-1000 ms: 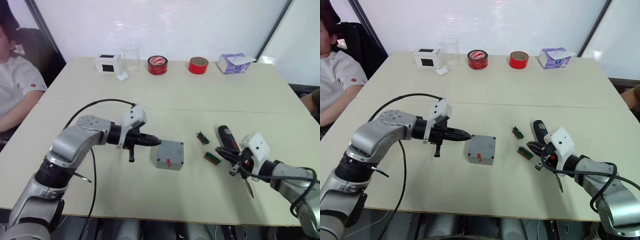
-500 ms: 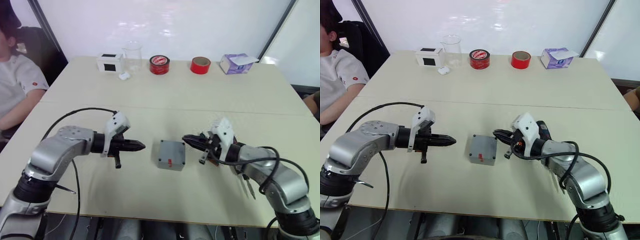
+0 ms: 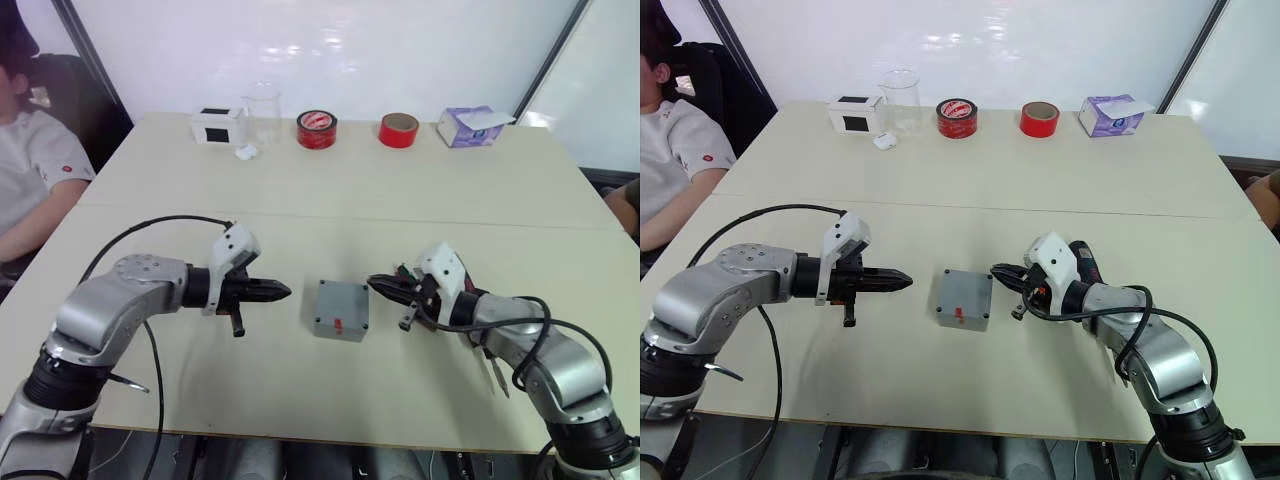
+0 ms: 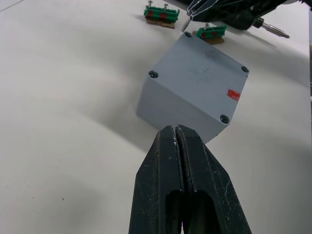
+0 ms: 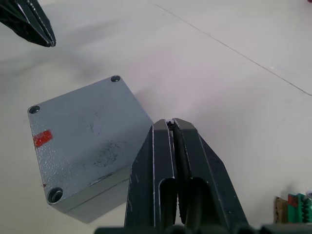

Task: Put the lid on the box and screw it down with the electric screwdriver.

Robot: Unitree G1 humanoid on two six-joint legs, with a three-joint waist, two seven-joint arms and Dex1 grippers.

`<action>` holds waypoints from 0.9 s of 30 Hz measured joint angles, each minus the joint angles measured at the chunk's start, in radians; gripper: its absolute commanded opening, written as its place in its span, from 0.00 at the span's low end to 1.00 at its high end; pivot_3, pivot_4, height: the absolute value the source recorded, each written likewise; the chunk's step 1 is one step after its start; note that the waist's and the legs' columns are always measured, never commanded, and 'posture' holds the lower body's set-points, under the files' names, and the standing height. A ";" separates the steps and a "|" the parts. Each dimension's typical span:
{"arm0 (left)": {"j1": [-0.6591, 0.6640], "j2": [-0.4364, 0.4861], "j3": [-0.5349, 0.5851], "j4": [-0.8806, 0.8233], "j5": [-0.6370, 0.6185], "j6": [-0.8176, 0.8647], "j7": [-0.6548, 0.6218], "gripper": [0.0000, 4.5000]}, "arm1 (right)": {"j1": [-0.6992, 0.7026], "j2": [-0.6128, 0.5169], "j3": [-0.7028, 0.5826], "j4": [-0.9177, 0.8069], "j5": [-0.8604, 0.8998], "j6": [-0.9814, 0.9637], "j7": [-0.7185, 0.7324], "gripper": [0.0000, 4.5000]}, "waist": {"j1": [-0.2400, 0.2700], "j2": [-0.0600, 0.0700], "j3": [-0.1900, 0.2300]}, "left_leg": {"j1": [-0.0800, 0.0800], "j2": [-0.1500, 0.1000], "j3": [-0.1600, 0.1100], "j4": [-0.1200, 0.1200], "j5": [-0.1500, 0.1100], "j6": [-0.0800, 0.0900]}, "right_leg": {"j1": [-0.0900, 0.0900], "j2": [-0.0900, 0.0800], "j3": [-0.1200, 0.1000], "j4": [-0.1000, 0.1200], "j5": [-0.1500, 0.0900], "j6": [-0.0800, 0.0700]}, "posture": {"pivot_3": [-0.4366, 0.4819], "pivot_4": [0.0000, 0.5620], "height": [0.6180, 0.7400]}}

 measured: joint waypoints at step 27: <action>-0.016 -0.002 -0.016 0.012 0.005 -0.024 -0.002 0.00 | 0.015 0.004 0.032 -0.004 -0.022 -0.007 0.000 0.01 | -0.001 0.000 0.000 | 0.000 0.000 0.000 0.000 0.000 0.000 | 0.000 0.000 0.000 0.000 0.000 0.000 | 0.48 0.27 1.00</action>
